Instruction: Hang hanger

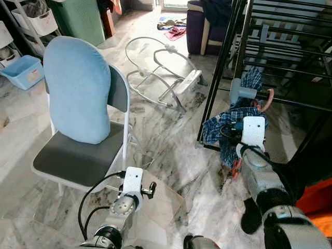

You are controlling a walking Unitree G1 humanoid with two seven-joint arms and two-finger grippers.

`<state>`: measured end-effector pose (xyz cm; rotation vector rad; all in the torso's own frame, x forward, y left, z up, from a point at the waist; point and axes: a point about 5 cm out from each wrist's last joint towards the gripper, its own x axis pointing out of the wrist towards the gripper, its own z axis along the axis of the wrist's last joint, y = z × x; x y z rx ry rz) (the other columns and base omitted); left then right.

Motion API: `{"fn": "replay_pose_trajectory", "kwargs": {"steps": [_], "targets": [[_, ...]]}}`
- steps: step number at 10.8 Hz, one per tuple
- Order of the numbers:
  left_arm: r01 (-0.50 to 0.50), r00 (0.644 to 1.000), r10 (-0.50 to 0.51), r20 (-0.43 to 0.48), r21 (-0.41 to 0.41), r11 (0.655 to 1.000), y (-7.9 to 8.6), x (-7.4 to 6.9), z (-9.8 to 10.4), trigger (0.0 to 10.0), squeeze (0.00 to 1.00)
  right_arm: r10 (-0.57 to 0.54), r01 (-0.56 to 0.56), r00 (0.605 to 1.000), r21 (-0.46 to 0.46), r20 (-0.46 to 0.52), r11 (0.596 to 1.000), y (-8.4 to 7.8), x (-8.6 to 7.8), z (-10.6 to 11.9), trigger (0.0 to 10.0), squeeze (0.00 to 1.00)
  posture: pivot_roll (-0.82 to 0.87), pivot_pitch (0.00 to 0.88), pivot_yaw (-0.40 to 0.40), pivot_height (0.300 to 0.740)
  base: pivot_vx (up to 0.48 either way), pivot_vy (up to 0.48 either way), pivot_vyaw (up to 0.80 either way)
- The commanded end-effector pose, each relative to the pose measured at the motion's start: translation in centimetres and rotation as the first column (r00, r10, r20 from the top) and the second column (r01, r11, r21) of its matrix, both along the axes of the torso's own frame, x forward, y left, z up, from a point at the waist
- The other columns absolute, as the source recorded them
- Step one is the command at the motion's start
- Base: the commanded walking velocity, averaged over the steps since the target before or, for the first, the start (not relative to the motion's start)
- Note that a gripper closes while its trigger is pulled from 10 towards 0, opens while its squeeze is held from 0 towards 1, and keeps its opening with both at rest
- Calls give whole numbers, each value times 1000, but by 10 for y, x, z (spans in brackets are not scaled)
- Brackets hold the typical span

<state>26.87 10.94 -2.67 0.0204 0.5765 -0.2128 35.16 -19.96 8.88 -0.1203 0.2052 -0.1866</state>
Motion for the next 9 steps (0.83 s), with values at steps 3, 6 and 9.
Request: {"fn": "replay_pose_trajectory", "kwargs": {"steps": [3, 6, 9], "targets": [[4, 1000, -4, -17, 11, 1000, 0, -2, -2, 10000, 0, 11, -10, 1000, -20, 15, 1000, 6, -3, 1, 10000, 1000, -208, 131, 34, 740, 0, 0, 0], [7, 1000, -7, -16, 11, 1000, -1, -1, -2, 10000, 0, 4, -1, 999, -54, 51, 999, 4, -6, 6, 10000, 1000, -208, 128, 35, 740, 0, 0, 0], [9, 1000, -8, -20, 13, 1000, 0, -2, -3, 10000, 0, 12, 4, 986, -95, 169, 996, 5, -19, 15, 10000, 1000, -213, 123, 35, 740, 0, 0, 0]]}}
